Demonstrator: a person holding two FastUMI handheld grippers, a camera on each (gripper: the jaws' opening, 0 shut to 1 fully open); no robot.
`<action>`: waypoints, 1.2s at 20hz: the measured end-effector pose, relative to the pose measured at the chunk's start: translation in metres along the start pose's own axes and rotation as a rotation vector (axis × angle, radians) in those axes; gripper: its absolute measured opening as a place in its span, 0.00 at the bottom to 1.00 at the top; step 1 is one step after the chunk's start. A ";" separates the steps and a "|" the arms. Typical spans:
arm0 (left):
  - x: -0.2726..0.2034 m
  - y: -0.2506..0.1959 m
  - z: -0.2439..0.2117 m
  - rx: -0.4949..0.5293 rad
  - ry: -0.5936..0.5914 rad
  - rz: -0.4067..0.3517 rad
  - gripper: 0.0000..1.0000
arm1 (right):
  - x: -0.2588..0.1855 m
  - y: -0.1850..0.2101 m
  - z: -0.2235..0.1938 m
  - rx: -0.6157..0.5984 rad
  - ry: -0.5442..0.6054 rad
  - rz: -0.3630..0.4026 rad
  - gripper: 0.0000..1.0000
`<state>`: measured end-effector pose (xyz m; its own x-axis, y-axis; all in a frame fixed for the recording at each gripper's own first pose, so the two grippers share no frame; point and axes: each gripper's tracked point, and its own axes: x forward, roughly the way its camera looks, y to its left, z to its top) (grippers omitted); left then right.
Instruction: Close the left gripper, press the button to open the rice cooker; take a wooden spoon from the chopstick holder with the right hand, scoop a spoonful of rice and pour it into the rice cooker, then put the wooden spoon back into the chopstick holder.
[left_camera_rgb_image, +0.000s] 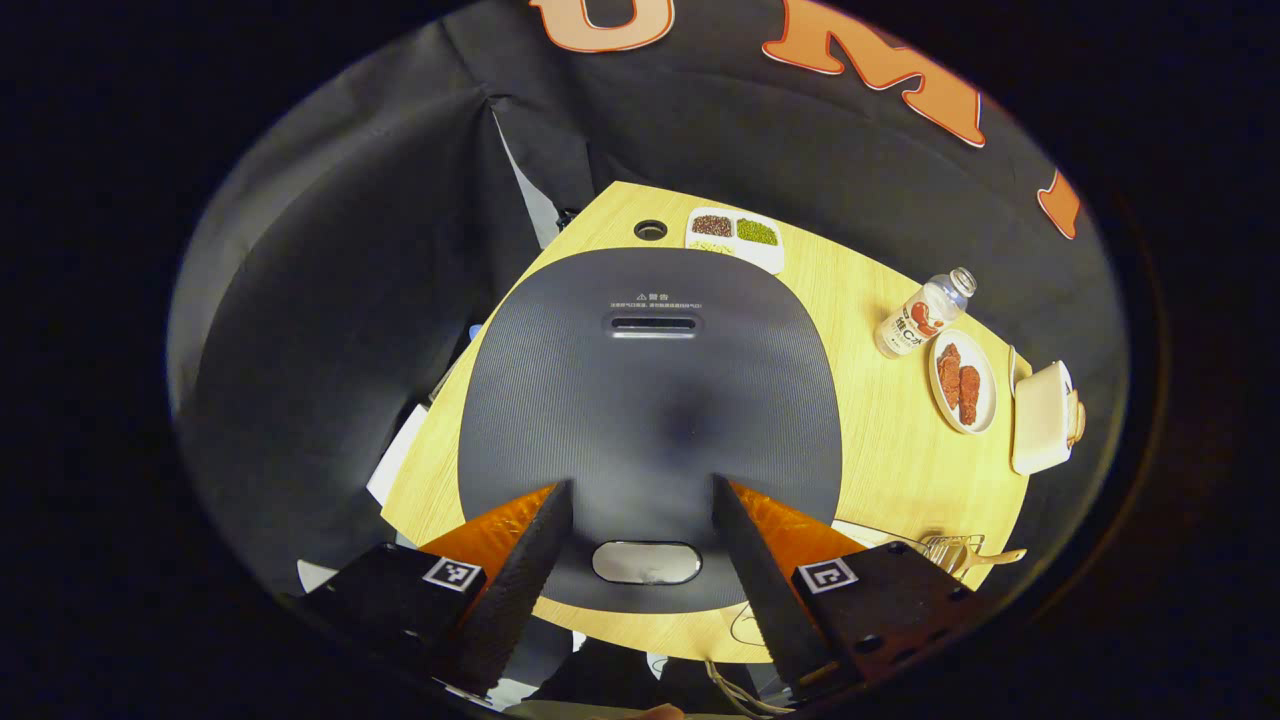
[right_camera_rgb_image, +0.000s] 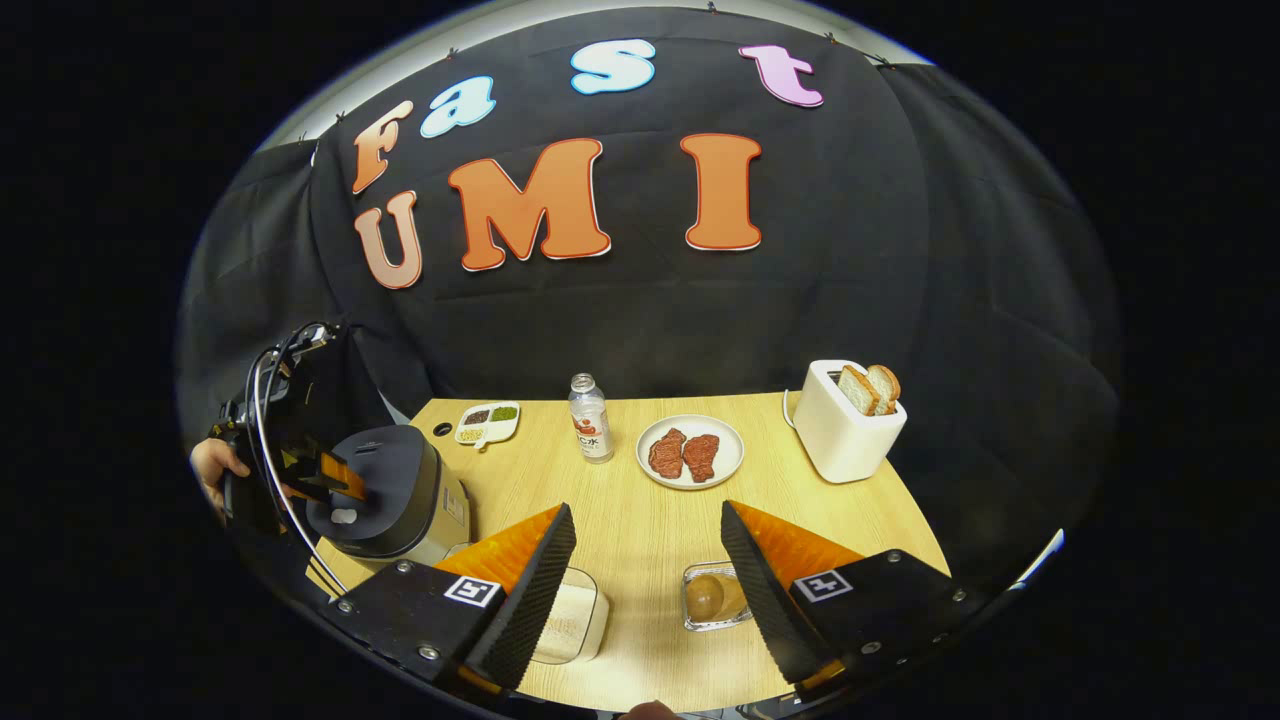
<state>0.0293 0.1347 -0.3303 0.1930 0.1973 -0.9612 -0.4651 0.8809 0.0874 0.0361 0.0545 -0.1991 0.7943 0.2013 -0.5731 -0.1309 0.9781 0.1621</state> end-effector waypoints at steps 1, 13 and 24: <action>-0.001 -0.001 0.005 0.008 -0.034 -0.003 1.00 | 0.000 0.005 0.001 0.003 -0.001 0.010 0.91; -0.096 -0.035 0.068 0.138 -0.662 -0.123 0.99 | -0.029 0.013 0.060 -0.031 -0.214 -0.020 0.91; -0.273 -0.067 0.078 0.228 -1.140 -0.355 0.98 | -0.074 0.024 0.131 -0.122 -0.470 -0.024 0.96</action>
<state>0.0754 0.0550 -0.0538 0.9810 0.0939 -0.1695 -0.0918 0.9956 0.0201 0.0515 0.0563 -0.0473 0.9763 0.1596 -0.1462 -0.1551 0.9870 0.0416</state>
